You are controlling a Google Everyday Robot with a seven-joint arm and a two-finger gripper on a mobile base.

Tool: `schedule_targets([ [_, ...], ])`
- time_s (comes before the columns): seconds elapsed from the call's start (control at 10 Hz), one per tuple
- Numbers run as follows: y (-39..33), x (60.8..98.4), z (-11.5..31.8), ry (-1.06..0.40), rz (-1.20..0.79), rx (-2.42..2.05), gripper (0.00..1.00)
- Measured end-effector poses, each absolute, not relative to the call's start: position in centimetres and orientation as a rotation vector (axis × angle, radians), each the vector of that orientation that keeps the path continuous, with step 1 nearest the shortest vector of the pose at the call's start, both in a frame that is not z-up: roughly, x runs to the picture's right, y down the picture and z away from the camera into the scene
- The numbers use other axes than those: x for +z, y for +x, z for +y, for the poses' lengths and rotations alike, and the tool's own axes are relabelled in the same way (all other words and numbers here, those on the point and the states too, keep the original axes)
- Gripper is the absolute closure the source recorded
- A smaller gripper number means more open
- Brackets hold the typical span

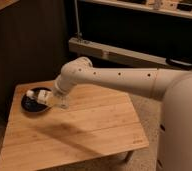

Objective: Place the bottle in the ceramic bowl

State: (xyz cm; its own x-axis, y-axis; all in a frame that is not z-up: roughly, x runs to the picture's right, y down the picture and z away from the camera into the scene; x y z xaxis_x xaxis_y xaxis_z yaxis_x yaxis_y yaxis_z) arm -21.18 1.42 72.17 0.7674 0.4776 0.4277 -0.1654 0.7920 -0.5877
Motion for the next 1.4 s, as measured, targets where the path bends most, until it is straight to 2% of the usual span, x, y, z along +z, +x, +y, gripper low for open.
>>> schedule_targets([
  [0.2,-23.3,74.2,-0.8,-0.560,-0.658,0.349,1.00],
  [0.7,-30.2,76.3,-3.6,-0.556,-0.706,0.241,1.00],
  [1.4,-32.1,82.2,-0.6,-0.599,-0.889,0.294,1.00],
])
